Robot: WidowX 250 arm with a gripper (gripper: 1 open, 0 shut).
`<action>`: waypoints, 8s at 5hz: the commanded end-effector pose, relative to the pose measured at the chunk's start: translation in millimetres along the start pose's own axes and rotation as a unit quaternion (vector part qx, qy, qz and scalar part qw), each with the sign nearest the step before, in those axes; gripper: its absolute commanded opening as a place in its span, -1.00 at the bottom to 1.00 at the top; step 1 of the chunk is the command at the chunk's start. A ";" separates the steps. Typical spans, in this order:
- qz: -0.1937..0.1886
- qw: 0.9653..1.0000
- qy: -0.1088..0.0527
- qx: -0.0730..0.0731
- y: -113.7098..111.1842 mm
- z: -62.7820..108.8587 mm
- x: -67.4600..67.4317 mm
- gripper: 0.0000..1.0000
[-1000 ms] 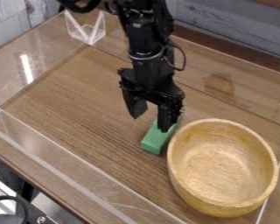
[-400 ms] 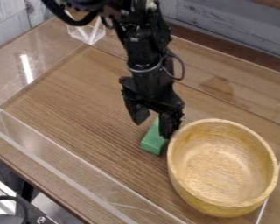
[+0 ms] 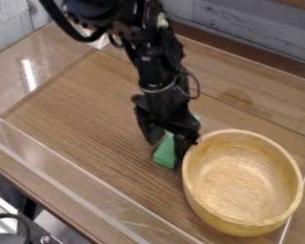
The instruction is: Put the green block in the brown bowl
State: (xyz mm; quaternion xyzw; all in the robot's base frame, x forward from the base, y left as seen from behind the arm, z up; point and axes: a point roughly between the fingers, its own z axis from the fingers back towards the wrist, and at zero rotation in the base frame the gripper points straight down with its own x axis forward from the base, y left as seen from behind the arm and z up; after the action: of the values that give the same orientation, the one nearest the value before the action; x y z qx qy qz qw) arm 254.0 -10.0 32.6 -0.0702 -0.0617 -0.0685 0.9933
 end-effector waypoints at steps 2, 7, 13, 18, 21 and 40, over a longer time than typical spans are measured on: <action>0.000 1.000 -0.020 -0.003 0.3 -6.7 5.4 -1.00; 0.020 0.999 0.026 -0.014 -5.3 6.1 -15.2 -1.00; 0.028 0.999 0.033 -0.025 -18.2 36.4 -18.5 -1.00; 0.028 0.999 0.015 -0.036 -54.7 69.1 -12.2 -1.00; 0.002 0.999 0.016 -0.045 -130.8 53.8 -14.1 -1.00; 0.050 0.998 -0.030 -0.037 -99.1 105.8 47.1 1.00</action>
State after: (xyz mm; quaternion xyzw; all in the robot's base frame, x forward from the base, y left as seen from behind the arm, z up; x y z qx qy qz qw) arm 268.4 -94.7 141.6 -0.1066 -0.0609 -0.0126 0.9924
